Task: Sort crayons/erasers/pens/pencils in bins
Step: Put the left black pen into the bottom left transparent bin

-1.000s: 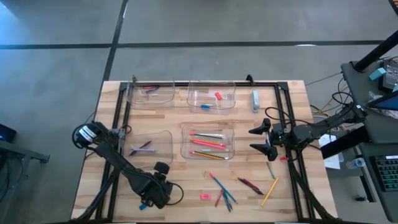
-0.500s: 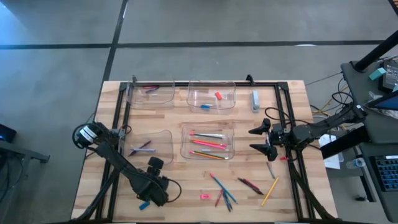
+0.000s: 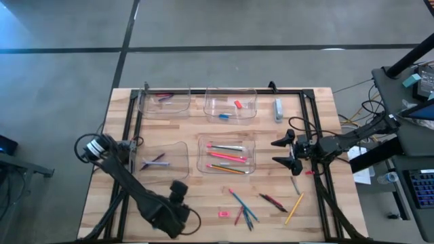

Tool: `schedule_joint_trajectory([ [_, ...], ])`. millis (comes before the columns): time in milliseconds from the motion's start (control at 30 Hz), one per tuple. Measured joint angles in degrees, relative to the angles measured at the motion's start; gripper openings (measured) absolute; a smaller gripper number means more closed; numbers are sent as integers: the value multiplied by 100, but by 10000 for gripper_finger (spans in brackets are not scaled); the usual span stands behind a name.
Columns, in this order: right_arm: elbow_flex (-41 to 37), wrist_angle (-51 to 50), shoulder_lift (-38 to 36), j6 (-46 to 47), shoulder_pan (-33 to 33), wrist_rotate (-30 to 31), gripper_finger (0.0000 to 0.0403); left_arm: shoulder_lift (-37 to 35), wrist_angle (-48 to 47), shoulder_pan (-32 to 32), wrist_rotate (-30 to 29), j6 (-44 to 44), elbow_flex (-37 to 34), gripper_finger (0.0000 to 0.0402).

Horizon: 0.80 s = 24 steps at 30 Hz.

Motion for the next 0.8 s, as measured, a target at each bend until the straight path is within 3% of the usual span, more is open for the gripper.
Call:
schedule_joint_trajectory([
  [167,-37,3,2,28,0,0,325,141,929,-7,263,238,-149,131],
  [600,-50,15,0,28,-1,-1,325,147,962,79,536,64,-1087,131],
  [800,-50,17,0,29,-2,-2,325,132,1003,108,638,57,-1139,131],
])
